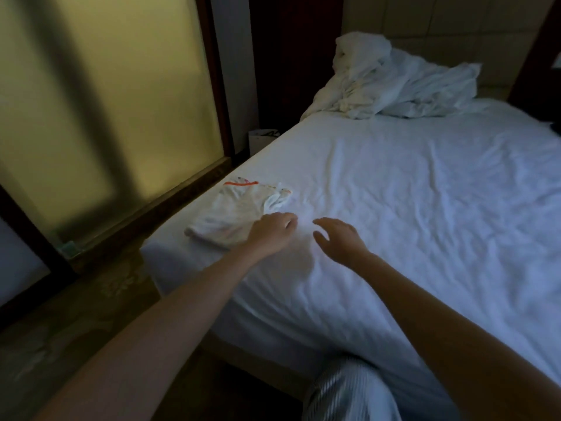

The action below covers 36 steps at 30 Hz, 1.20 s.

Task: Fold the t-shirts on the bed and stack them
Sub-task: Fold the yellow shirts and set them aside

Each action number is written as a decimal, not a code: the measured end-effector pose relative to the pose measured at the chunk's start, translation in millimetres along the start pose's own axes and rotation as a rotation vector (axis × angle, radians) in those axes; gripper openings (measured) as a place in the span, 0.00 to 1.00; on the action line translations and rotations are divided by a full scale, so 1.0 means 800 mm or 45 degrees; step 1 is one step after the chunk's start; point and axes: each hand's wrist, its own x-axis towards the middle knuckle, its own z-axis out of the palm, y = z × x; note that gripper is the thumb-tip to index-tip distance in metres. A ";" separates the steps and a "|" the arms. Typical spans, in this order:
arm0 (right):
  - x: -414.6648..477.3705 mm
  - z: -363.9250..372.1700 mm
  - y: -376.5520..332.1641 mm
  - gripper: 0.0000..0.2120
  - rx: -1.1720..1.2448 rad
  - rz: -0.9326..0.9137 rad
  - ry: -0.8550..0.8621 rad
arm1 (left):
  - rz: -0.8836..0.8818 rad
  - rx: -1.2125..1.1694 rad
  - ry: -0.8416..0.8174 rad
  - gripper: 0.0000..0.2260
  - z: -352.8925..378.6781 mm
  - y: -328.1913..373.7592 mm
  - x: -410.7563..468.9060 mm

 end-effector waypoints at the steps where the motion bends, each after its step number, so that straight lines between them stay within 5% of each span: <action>1: -0.012 -0.010 0.012 0.19 0.031 0.006 0.064 | 0.032 -0.049 0.003 0.16 0.004 0.017 -0.001; 13: -0.191 -0.141 0.174 0.09 0.036 0.402 0.479 | 0.379 -0.439 -0.145 0.11 0.095 0.247 -0.004; 31: -0.452 -0.257 0.416 0.08 -0.146 0.805 0.699 | 0.660 -0.609 -0.546 0.11 0.263 0.613 -0.070; 36: -0.515 -0.291 0.498 0.13 -0.298 1.077 0.845 | 0.761 -0.635 -0.658 0.12 0.300 0.729 -0.078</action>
